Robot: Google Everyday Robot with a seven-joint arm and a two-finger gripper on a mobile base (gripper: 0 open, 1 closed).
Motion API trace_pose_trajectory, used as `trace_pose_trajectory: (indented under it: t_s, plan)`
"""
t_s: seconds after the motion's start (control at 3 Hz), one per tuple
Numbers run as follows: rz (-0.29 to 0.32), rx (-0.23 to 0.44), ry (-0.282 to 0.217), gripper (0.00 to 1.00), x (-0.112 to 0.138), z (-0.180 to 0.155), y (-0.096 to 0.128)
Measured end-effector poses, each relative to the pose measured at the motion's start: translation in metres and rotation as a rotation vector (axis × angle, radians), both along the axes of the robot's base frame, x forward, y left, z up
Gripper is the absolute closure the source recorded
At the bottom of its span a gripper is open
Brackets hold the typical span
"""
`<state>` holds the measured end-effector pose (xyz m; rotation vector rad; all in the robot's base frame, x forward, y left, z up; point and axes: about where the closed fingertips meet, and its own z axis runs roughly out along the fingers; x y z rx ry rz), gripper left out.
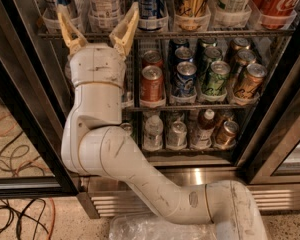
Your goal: Pick blue plastic bottle from top shelf of fridge
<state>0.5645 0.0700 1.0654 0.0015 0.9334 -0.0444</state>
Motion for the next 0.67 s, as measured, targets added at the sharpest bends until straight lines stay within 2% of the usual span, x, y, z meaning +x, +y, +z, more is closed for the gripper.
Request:
trace_pose_trajectory:
  t_s: [0.33, 0.67]
  plan:
    - [0.004, -0.003, 0.002, 0.22, 0.0014, -0.0002, 0.0012]
    - [0.005, -0.006, -0.001, 0.29, 0.0058, 0.0015, 0.0032]
